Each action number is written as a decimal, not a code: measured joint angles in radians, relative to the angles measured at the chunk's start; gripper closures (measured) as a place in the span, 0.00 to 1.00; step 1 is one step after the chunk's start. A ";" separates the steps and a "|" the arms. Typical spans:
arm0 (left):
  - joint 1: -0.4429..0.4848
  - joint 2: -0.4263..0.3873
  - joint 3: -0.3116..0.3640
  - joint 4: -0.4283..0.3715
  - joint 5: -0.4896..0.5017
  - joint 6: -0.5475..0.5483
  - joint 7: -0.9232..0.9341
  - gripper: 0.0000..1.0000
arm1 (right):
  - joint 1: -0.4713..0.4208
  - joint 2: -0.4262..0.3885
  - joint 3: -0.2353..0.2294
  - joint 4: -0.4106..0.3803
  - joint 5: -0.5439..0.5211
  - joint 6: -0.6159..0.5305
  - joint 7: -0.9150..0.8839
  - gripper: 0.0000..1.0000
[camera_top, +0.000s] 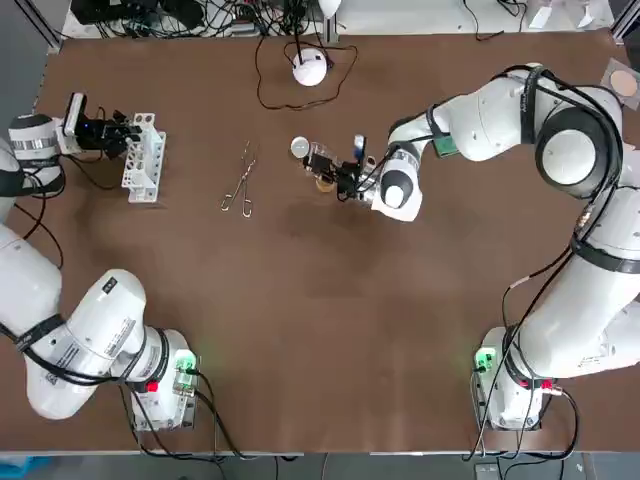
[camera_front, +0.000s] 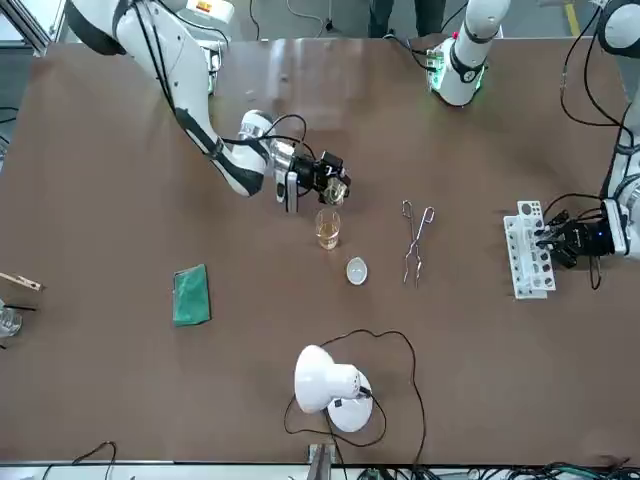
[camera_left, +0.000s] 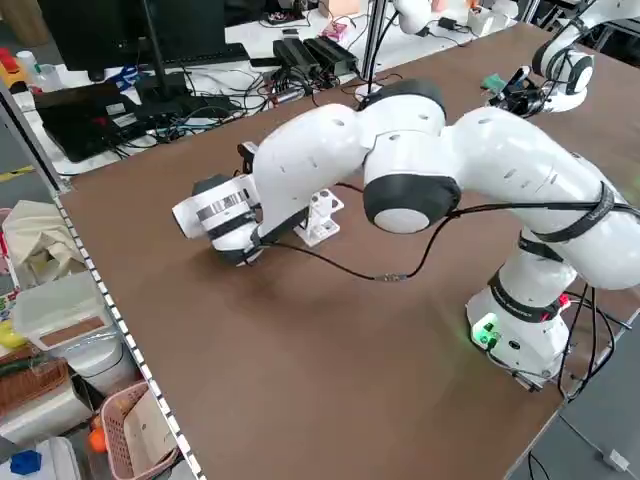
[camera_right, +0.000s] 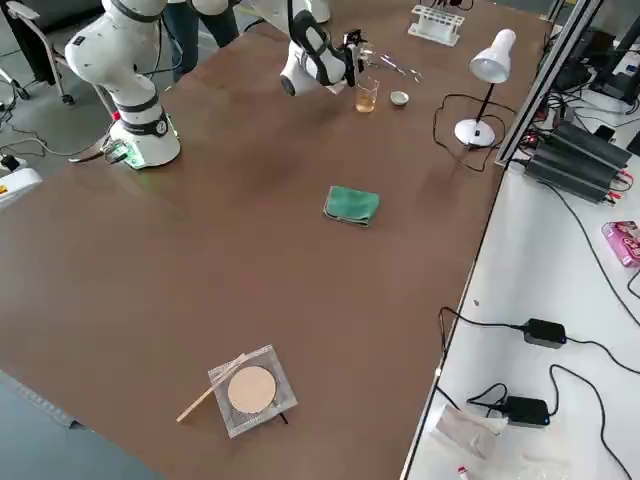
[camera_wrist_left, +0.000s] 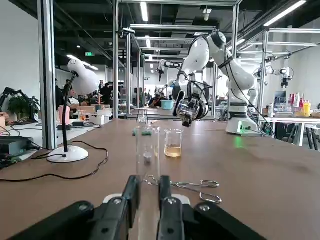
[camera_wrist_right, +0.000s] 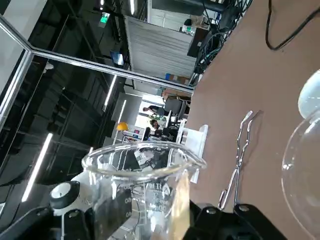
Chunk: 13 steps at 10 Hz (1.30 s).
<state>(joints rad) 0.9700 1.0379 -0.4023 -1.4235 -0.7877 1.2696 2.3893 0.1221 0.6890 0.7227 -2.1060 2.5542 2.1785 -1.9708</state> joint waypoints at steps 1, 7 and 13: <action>0.001 0.006 0.000 0.003 0.000 0.000 0.007 0.79 | 0.000 0.000 0.000 -0.001 0.000 0.001 0.009 0.62; 0.004 0.042 0.005 0.013 0.000 0.000 0.018 0.79 | -0.001 0.000 0.003 -0.002 0.000 0.002 0.076 0.62; 0.003 0.042 0.006 0.027 0.003 0.001 0.046 0.79 | -0.005 0.000 0.007 -0.002 0.000 0.002 0.086 0.62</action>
<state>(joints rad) 0.9735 1.0801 -0.3965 -1.3964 -0.7847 1.2708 2.4348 0.1166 0.6890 0.7293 -2.1083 2.5543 2.1809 -1.8843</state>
